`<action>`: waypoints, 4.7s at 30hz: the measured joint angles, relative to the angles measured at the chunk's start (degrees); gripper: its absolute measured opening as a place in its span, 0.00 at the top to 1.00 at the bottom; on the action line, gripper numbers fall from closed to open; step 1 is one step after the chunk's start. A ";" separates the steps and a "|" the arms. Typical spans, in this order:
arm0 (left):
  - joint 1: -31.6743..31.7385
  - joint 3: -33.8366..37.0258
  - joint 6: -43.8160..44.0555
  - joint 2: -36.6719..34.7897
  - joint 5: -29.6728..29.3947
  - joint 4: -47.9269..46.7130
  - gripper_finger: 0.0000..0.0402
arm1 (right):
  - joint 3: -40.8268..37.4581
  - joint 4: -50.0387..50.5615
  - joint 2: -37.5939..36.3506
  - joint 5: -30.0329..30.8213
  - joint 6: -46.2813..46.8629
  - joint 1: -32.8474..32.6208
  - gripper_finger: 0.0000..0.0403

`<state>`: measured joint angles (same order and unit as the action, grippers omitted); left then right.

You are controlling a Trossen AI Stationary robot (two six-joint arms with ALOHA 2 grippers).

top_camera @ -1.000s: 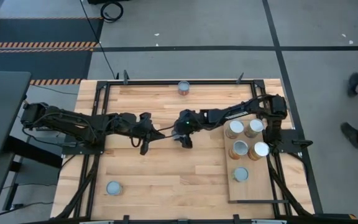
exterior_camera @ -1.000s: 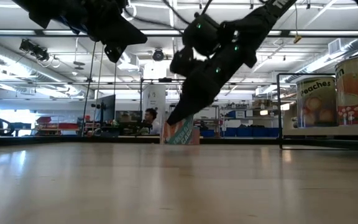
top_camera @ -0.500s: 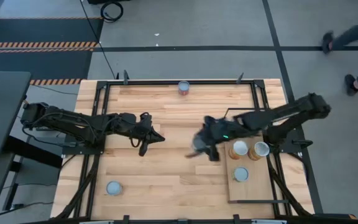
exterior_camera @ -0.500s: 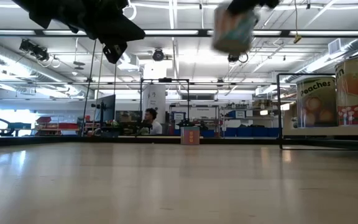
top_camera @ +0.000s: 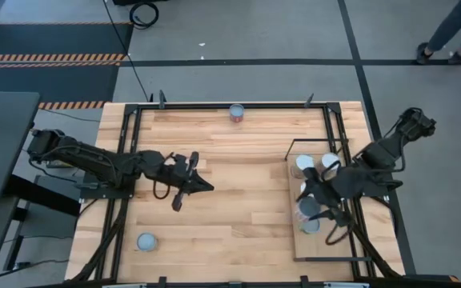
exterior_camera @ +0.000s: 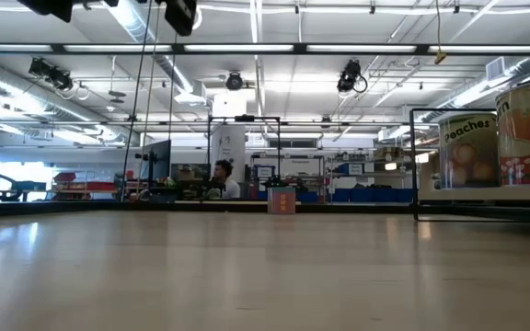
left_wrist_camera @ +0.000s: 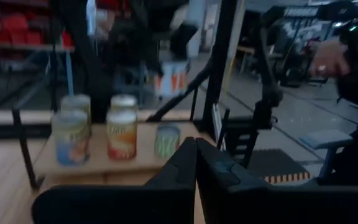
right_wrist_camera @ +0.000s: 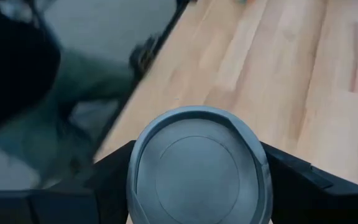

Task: Pick and place cans onto a shelf
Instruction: Put the canned carrots on the shelf, then put the small canned corn on the shelf

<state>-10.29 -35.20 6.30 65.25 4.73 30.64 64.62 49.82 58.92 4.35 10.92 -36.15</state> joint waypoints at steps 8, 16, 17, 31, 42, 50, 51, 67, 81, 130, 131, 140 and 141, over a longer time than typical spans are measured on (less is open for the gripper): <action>-0.58 0.00 -0.89 0.00 -0.09 1.18 0.97 | 0.00 11.58 -0.12 -6.96 -5.56 -4.63 0.29; -1.57 0.00 -1.36 0.02 -0.92 5.24 0.97 | -1.94 12.88 -0.12 -12.86 -16.48 -7.39 0.29; -1.81 0.00 -1.46 0.02 -1.30 5.95 0.97 | -2.60 12.49 -0.12 -13.67 -17.01 -7.81 0.29; -5.17 0.00 -1.66 0.04 -7.51 9.31 0.97 | -19.26 2.79 -9.82 -19.24 -22.92 -12.68 0.29; -5.76 0.00 -1.63 0.04 -12.00 10.24 0.97 | -24.28 -1.45 -10.90 -17.52 -32.46 -14.44 0.27; -5.76 0.00 -2.94 0.04 -12.24 9.81 0.97 | -24.26 -3.05 -7.03 -17.87 -31.49 -12.64 0.27; -5.76 0.00 -2.96 0.04 -12.24 9.83 0.97 | -24.26 -3.05 -6.56 -17.85 -31.14 -12.35 0.27; -5.92 0.00 -2.90 0.04 -12.02 9.63 0.97 | -23.45 -2.20 0.06 -19.53 -29.05 -13.31 0.27; -7.97 0.00 -3.10 0.04 -11.98 9.64 0.97 | -23.45 -1.86 4.74 -19.29 -27.85 -13.61 0.24; -8.01 0.02 -2.45 0.04 -11.98 8.02 0.97 | -19.52 4.13 4.74 -15.85 -19.41 -15.60 0.16; -8.01 0.02 -2.44 0.04 -11.98 8.03 0.97 | -19.54 3.97 4.74 -15.78 -19.41 -15.60 0.16; -7.99 0.02 -2.42 -0.02 -12.56 9.01 0.97 | -14.42 4.18 4.80 -14.81 -18.50 -15.60 0.19; -7.99 0.02 -2.42 -0.01 -12.61 8.93 0.97 | -13.44 4.65 4.80 -14.28 -17.46 -15.50 0.19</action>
<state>-18.28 -35.18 3.88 65.25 -7.88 39.57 51.18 54.46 63.72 -9.93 -6.54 -51.65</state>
